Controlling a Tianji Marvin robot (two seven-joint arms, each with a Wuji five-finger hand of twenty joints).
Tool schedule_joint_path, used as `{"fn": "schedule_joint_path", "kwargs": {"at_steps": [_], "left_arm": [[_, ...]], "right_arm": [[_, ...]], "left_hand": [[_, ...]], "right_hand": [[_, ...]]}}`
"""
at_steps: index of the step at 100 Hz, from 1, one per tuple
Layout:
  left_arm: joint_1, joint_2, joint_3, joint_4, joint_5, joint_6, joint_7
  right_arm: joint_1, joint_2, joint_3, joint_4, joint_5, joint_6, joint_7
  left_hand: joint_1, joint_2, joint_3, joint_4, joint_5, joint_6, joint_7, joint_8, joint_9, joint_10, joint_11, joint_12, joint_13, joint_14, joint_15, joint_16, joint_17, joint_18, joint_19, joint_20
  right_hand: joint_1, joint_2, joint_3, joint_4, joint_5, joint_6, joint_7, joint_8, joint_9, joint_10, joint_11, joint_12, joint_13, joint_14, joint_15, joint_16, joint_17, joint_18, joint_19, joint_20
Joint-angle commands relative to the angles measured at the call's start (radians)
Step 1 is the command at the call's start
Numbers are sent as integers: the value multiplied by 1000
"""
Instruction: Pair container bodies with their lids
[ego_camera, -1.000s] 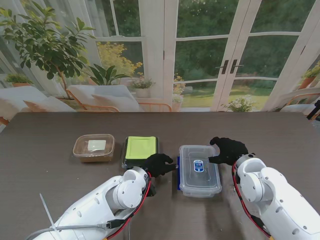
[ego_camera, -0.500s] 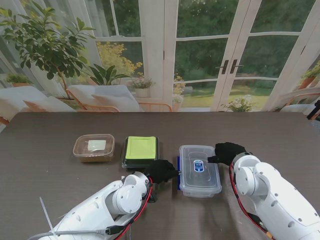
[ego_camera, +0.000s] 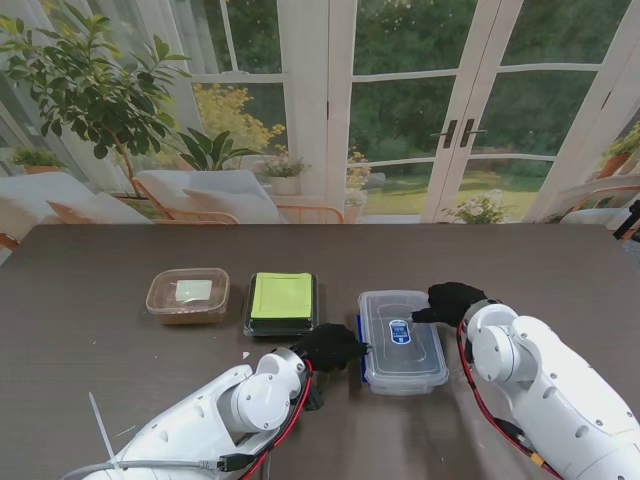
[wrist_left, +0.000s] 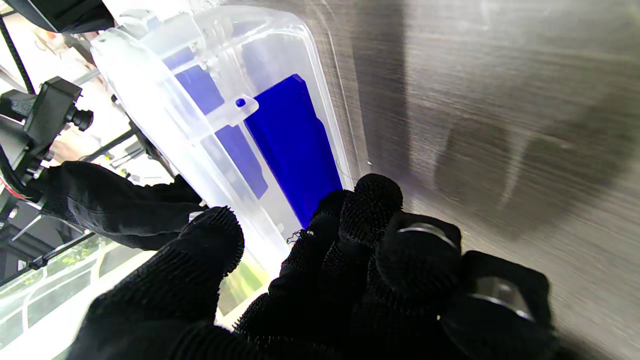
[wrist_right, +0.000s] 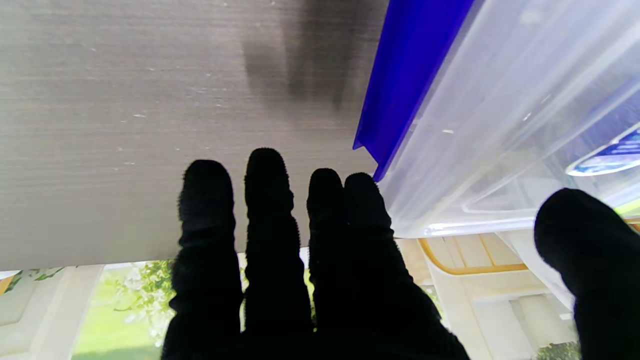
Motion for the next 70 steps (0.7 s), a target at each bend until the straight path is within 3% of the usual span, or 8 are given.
{"fn": "schedule_joint_path", "kwargs": {"at_steps": [1,53,70], "left_arm": [[4,-22,10,0,-11,-6,-21],[-18,-60,53,37,-71,-16,-8],[-14,-54,50,26,-67,-10,-15]], "right_arm": [[-1,-12,-11,2,17,-28,18],[43,-13,-48,62,65,-108,12],[41,-10,-42,55,53,-111,20]], "left_hand": [[21,9,-20,14,20,-18,-7,-11,31,16,3,13,22,53,18,13,15,39,112,20],[27,12,-30,13,15,-8,-15,-16,29,28,-16,8,7,79,-4,20,-10,64,79,46],[27,15,-35,13,11,-12,-20,-18,23,27,-23,6,-2,83,-13,21,-22,68,67,53]], "right_hand": [[-12,-17,31,15,-33,-175,-67,15,6,-37,4,15,21,-5,7,15,-223,24,28,-26],[-4,-40,71,4,-56,-191,-62,25,-15,-48,9,23,10,-21,15,20,-226,11,28,-28],[-5,-41,72,3,-63,-198,-63,25,-18,-48,9,23,8,-26,17,19,-228,11,28,-28]]}}
